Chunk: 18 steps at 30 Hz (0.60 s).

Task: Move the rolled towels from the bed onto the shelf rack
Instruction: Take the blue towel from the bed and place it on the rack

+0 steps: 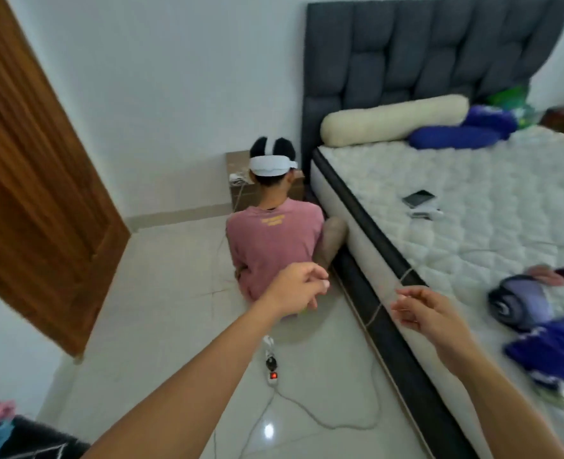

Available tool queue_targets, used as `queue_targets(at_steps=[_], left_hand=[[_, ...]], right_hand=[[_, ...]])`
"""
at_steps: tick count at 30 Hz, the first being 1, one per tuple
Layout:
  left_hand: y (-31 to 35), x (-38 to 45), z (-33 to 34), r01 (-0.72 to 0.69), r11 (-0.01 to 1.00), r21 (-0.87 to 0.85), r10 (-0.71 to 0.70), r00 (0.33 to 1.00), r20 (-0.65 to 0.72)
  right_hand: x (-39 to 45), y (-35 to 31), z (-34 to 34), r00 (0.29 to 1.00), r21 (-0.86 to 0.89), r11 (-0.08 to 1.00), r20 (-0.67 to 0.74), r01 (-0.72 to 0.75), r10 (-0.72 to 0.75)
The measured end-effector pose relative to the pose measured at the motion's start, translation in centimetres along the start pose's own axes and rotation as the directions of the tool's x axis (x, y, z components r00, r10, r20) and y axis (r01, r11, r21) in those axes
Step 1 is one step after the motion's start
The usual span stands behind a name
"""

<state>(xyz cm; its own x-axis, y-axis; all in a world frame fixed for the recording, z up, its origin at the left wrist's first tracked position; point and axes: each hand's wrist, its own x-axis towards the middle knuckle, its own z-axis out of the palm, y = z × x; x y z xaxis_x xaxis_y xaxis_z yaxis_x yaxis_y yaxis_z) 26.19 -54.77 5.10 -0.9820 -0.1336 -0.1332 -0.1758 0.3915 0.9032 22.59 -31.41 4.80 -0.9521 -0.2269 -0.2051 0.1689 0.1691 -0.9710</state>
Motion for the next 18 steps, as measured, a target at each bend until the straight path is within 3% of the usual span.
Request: queue_targets(at_steps=[5,10,14,18], left_hand=[[7.0,4.6,13.1,-0.061,0.997,0.045,0.045,0.952,0.303],[10.4,8.1,27.4,-0.019,0.988,0.153,-0.076,0.800,0.595],[12.0,11.4,37.0,0.021,0.964,0.264,-0.195,0.733,0.652],[12.2,14.3,43.2,0.080,0.939,0.336,-0.282,0.739,0.612]], right_hand=[[-3.0,3.6,-14.2,0.949,0.031,0.995,-0.298,-0.092,0.097],[-5.6,9.2,-26.3,0.841,0.157,0.966,-0.476,-0.207,0.258],[-5.8,14.0,-33.9,0.742,0.262,0.916,-0.538,-0.304,0.401],[-4.8,17.3,-39.3,0.700,0.317,0.873,-0.521,-0.372,0.488]])
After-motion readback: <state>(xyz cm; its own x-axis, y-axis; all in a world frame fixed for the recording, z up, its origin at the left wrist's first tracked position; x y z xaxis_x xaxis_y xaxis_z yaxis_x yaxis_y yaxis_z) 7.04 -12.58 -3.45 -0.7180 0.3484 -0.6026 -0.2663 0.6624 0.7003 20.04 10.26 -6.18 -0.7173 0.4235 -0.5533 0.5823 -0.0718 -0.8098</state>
